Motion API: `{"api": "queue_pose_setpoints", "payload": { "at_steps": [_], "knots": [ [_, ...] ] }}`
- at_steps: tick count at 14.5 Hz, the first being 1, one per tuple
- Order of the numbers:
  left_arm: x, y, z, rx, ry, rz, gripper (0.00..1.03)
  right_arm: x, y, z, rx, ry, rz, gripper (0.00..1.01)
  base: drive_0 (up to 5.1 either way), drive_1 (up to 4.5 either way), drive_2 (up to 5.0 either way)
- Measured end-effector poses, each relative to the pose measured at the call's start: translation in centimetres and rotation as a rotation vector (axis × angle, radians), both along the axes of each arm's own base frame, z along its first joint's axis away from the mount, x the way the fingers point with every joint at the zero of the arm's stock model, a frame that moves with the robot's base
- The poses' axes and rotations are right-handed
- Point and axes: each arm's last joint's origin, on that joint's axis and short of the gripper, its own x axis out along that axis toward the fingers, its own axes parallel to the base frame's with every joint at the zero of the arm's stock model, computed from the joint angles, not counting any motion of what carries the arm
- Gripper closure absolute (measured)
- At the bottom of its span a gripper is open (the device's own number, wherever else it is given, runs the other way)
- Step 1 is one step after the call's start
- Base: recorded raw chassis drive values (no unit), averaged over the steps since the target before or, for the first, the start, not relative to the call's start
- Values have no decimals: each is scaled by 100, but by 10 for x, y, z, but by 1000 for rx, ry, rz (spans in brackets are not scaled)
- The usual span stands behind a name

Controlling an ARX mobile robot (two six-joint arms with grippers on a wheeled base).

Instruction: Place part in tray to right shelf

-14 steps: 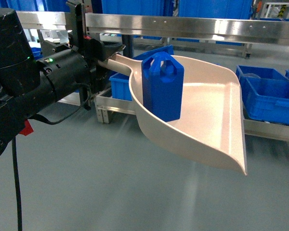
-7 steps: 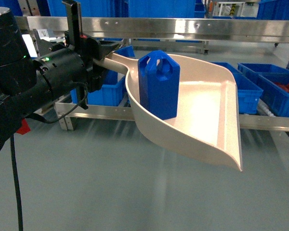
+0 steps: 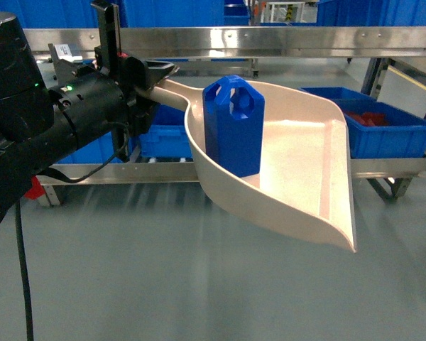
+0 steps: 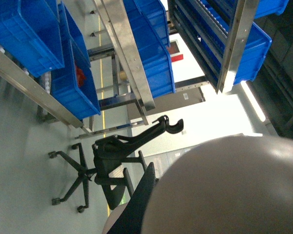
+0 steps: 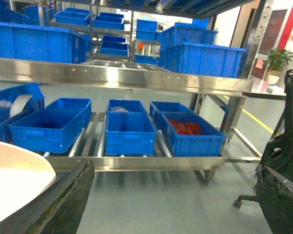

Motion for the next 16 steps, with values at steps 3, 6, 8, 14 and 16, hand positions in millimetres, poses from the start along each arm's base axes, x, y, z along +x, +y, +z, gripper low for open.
{"api": "queue_pose_setpoints", "payload": {
  "at_steps": [3, 6, 8, 14, 16],
  "knots": [
    [-1, -5, 0, 0, -1, -19, 90, 0, 0, 0, 0, 0, -4, 3, 0, 0, 0],
    [1, 2, 0, -1, -1, 10, 90, 0, 0, 0, 0, 0, -4, 3, 0, 0, 0],
    [0, 1, 0, 0, 0, 5, 90, 0, 0, 0, 0, 0, -4, 3, 0, 0, 0],
    [0, 0, 0, 0, 0, -1, 90, 0, 0, 0, 0, 0, -4, 3, 0, 0, 0],
    [0, 0, 0, 0, 0, -2, 90, 0, 0, 0, 0, 0, -4, 3, 0, 0, 0]
  ]
}}
